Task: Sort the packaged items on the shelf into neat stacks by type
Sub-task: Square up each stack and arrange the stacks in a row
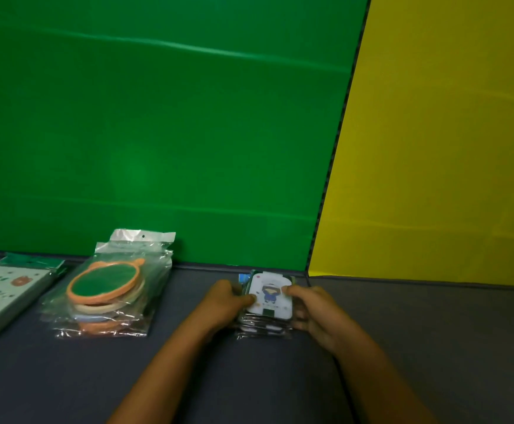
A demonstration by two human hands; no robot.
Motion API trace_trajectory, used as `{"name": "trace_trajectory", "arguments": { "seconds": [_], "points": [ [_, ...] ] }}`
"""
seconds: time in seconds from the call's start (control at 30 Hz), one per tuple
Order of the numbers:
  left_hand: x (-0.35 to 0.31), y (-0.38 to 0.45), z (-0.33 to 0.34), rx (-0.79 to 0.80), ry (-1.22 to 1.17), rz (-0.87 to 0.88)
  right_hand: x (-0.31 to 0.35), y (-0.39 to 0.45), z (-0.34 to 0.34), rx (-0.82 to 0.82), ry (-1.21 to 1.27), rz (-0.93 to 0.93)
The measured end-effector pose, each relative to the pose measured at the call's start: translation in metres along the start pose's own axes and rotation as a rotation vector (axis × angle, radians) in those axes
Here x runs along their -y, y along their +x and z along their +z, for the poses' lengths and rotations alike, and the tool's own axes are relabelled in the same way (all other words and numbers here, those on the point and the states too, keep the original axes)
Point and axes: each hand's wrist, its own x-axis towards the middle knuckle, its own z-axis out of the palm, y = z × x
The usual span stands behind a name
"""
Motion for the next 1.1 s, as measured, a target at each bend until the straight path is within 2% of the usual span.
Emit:
{"name": "trace_trajectory", "arguments": {
  "seconds": [0.2,0.33,0.5,0.63,0.73,0.83,0.97,1.1],
  "points": [
    [0.007,0.000,-0.001,-0.042,-0.154,-0.049,0.004,0.014,-0.008,0.084,0.086,0.081],
    [0.012,-0.007,-0.005,0.009,-0.270,-0.067,0.006,0.017,0.000,0.157,0.059,0.035],
    [0.013,-0.008,-0.011,0.046,-0.451,-0.036,0.019,0.010,0.012,0.095,-0.181,-0.249],
    [0.012,-0.005,-0.006,-0.021,-0.618,0.114,0.031,0.005,0.011,0.143,-0.345,-0.504],
    [0.012,-0.002,-0.003,-0.161,-0.531,0.266,0.027,0.009,0.005,0.129,-0.428,-0.624],
    [0.017,0.002,-0.002,-0.229,-0.290,0.400,0.010,0.015,-0.001,0.115,-0.311,-0.646],
    [0.021,0.005,0.007,-0.177,-0.144,0.462,-0.014,0.021,-0.009,0.121,-0.204,-0.594],
    [0.025,0.006,0.014,-0.129,-0.149,0.459,-0.027,0.026,-0.009,0.086,-0.330,-0.588]
  ]
}}
